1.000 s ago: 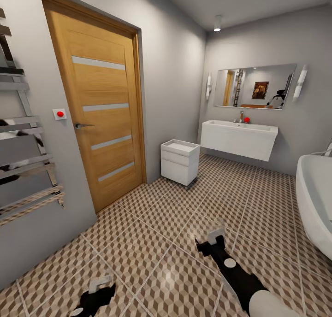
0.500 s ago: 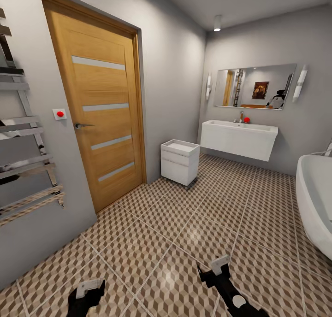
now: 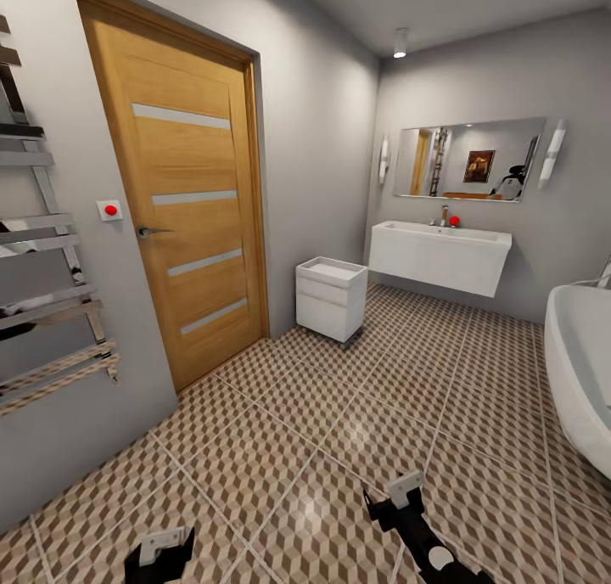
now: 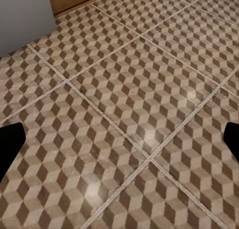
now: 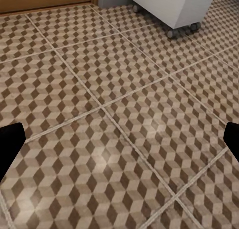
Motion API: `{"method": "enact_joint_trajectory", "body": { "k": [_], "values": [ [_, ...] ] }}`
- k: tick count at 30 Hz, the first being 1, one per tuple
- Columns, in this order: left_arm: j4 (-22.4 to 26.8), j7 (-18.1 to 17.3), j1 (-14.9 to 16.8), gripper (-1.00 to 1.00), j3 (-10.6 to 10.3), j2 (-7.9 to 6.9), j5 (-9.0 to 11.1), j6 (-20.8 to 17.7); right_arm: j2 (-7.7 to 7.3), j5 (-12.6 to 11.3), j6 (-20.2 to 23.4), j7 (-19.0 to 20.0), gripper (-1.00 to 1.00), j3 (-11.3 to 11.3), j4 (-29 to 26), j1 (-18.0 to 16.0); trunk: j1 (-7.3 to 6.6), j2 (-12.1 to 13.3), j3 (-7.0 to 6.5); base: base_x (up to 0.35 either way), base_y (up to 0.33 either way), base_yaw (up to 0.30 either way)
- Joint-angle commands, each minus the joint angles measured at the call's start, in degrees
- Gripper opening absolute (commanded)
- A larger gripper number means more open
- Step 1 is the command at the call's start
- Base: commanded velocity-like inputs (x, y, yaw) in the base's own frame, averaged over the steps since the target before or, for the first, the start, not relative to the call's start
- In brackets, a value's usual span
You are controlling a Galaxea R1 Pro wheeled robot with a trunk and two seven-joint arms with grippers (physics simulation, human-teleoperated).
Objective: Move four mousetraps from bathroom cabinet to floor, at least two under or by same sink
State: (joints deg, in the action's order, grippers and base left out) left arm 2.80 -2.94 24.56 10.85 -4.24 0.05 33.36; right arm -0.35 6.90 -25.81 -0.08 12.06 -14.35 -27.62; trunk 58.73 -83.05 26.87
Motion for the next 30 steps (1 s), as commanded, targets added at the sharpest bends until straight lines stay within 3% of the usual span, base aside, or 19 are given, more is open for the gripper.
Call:
{"method": "enact_joint_trajectory", "body": {
  "k": [1,30],
  "values": [
    [-0.1,-0.31,0.04,1.0,0.37,0.0,0.01,0.17,0.0,0.57,-0.16,-0.01,1.0,-0.2,0.03,-0.02,0.0,-0.03,0.06,0.0,0.0,0.0],
    [-0.74,-0.31,0.04,1.0,0.4,0.21,0.04,0.22,0.0,0.48,-0.2,-0.01,1.0,-0.29,-0.06,0.02,0.0,-0.03,0.11,0.0,0.0,0.01]
  ]
}}
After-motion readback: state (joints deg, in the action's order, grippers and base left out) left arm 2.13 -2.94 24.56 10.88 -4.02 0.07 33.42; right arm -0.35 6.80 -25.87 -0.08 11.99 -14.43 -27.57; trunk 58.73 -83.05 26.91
